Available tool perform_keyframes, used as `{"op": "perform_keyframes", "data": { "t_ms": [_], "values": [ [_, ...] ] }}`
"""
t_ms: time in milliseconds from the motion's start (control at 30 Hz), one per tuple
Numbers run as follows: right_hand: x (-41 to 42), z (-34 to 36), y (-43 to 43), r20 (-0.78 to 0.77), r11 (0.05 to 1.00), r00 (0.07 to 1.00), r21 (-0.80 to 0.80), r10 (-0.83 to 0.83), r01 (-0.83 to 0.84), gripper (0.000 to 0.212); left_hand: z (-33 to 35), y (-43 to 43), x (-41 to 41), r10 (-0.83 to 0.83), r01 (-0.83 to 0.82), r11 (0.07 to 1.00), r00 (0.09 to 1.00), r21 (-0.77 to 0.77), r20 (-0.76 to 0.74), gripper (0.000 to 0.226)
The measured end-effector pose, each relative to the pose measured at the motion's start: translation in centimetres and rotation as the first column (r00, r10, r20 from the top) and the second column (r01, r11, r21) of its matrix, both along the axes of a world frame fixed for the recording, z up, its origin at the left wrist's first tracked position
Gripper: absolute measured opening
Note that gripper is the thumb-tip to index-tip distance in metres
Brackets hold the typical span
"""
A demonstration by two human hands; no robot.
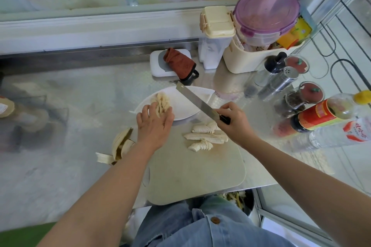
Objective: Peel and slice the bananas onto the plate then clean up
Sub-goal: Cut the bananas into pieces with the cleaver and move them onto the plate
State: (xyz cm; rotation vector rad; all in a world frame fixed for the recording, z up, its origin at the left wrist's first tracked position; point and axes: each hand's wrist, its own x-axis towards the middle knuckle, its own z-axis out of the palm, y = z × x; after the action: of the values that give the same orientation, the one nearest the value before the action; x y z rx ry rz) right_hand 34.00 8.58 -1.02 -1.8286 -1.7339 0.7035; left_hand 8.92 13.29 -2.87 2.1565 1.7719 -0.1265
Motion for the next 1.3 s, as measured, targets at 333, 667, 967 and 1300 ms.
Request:
{"op": "perform_keyframes", "data": {
  "t_ms": [333, 667, 967, 1300],
  "values": [
    [-1.8, 0.6, 2.8, -0.12, 0.98, 0.992, -0.197, -0.046, 0.021, 0.033, -0.8, 0.4, -1.6, -0.048, 0.031, 0.987, 0.994, 0.16, 0.103, 0.029],
    [-3.3, 0.7, 3.6, -0.363, 0.932, 0.906, -0.352, -0.219, 0.084, 0.028, 3.0, 4.3, 0.3, 0.775, -0.299, 0.593, -0.038, -0.748, 0.63, 0.044],
    [-4.4, 1.5, 4.1, -0.463, 0.842, 0.82, -0.538, -0.337, 0.042, 0.016, 3.2, 3.2, -0.7, 0.801, -0.106, 0.59, -0.05, -0.801, 0.597, 0.066],
    [-4.5, 2.4, 4.5, -0.482, 0.837, 0.787, -0.542, -0.385, 0.077, 0.017, 3.1, 2.9, -0.1, 0.791, -0.157, 0.607, 0.025, -0.779, 0.612, 0.07]
  ]
}}
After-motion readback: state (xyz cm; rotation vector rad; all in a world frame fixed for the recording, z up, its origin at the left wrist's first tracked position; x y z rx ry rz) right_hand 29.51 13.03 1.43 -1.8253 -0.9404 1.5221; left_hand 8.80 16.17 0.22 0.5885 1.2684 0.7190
